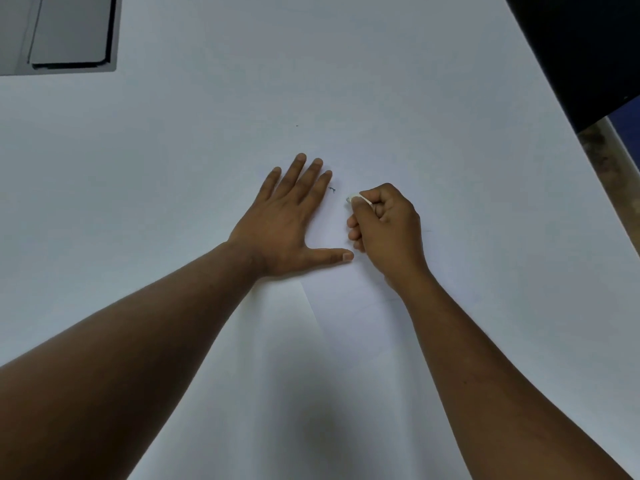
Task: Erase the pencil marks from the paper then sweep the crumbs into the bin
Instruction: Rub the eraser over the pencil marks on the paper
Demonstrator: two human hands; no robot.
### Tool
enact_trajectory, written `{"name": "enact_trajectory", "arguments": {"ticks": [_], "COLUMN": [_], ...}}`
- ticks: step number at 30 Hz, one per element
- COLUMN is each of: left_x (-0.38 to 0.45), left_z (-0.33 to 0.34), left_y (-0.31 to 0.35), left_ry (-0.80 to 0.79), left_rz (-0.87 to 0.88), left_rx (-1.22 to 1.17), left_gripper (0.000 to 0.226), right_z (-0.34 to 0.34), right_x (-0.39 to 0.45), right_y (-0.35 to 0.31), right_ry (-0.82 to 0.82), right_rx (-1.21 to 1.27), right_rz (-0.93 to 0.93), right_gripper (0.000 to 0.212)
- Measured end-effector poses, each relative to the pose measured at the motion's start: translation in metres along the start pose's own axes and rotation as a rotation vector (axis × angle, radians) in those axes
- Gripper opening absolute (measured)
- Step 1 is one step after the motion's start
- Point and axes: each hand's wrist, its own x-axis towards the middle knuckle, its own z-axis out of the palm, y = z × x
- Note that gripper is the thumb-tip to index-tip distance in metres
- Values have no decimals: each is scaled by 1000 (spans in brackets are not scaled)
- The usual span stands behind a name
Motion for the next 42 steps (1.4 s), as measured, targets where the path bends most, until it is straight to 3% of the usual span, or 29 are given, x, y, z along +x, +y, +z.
{"name": "enact_trajectory", "arguments": {"ticks": [5,10,15,21,27,31,38,42], "left_x": [3,3,3,3,3,2,3,3], "left_z": [5,4,5,4,4,4,5,6], "left_y": [6,7,5,7,8,9,7,8], "left_ry": [-8,-31,-38,-34,-29,-28,-34,-27], "left_rz": [-120,-119,-111,-138,-143,-139,-144,-143], "left_rx": [19,62,95,86,93,86,95,91], "left_gripper": [127,130,123,127,126,130,127,128], "right_z": [-1,10,23,-21,-14,13,-34,-38], "right_x": [3,-4,3,14,8,-1,4,7], "right_y": [3,7,1,10,10,3,15,14], "right_ry": [59,109,83,285,255,147,329,316], "right_rx": [11,-401,-592,-658,-534,-618,-705,-625], "right_rz": [-2,-263,-338,-160,-166,-248,-134,-108], "right_gripper": [9,13,14,12,13,15,15,13]}}
